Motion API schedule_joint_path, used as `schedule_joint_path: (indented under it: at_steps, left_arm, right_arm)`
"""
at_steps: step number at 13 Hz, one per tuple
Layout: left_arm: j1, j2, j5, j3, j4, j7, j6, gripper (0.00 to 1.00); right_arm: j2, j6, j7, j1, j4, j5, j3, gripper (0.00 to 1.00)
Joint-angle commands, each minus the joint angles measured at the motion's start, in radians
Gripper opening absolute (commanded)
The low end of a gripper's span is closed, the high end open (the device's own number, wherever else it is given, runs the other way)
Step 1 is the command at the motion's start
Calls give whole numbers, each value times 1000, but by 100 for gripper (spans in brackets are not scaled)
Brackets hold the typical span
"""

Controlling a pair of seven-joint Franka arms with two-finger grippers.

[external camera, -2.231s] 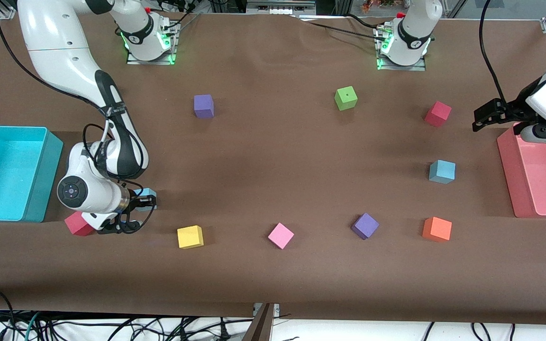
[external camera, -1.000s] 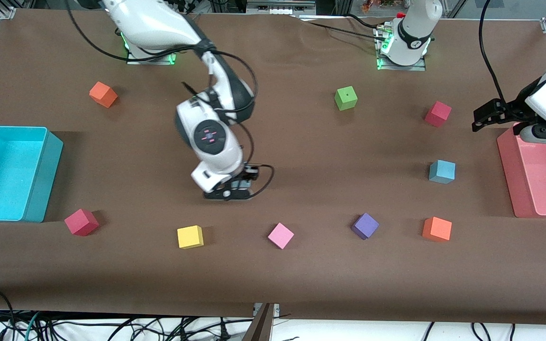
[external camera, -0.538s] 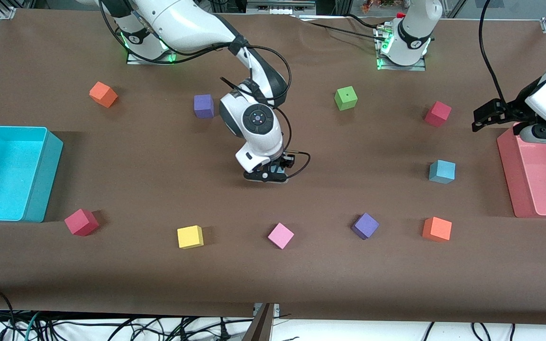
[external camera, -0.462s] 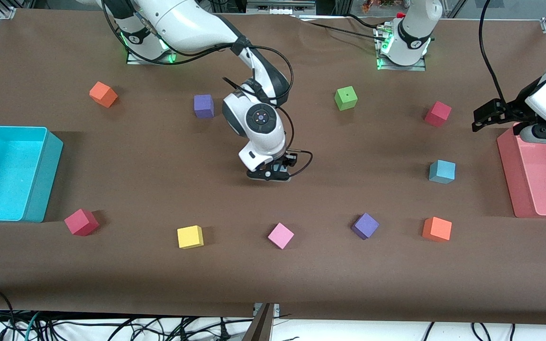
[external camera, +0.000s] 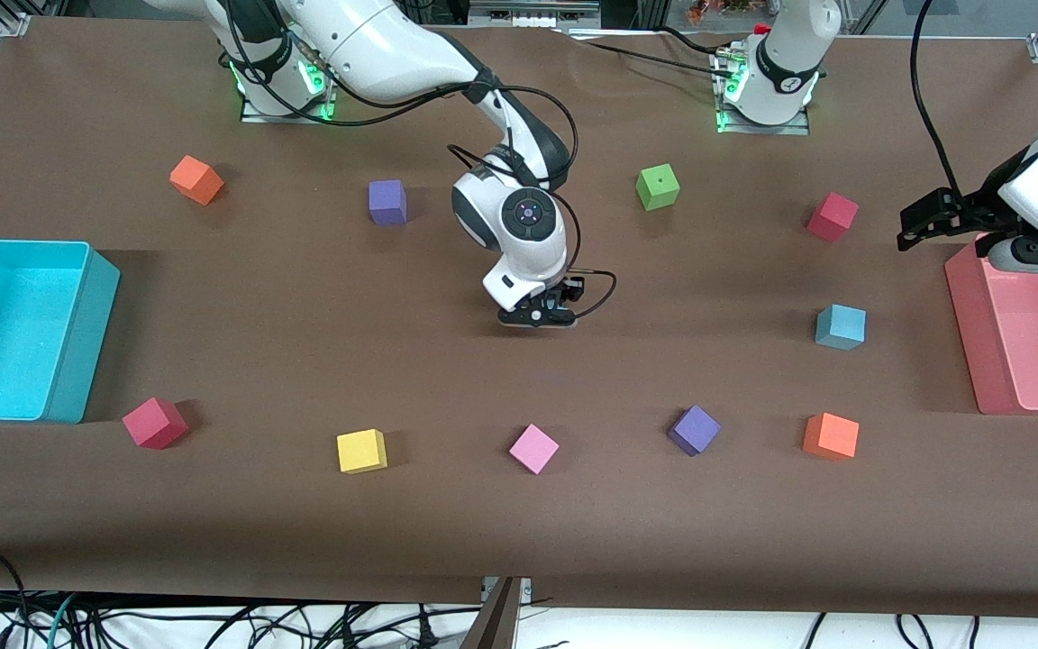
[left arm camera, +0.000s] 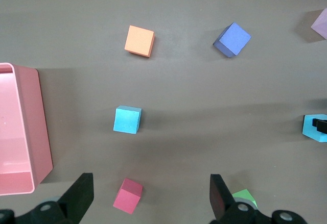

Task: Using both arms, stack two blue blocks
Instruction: 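Lift the cyan cube with the right gripper and set it mid-table, then open the right gripper while the left gripper reaches the other cyan cube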

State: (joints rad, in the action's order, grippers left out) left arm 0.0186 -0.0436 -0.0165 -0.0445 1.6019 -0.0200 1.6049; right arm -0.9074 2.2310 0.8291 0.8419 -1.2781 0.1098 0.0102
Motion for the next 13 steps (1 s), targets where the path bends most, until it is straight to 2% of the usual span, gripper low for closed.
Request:
schedule_joint_path:
  at_steps: [1, 4, 5, 8, 11, 13]
  left_arm:
    - [-2, -10, -13, 0, -28, 8, -19, 100]
    - [-2, -9, -13, 0, -28, 8, -19, 100]
    - [-2, -10, -14, 0, -28, 8, -19, 100]
    - [-2, -10, -14, 0, -28, 8, -19, 100]
    - [1, -9, -14, 0, -28, 6, -20, 100]
    - [0, -10, -13, 0, -27, 5, -20, 100]
  right_arm:
    - [-7, -16, 2, 3, 34, 4, 2, 100]
    - [14, -62, -27, 2, 37, -7, 14, 100]
    - [43, -104, -104, -9, 36, -7, 17, 100]
    - [142, -186, -464, -64, 22, 4, 44, 100]
    - [177, -206, -848, -164, 8, 19, 39, 100]
    - [185, -206, -1105, -225, -12, 115, 39, 100]
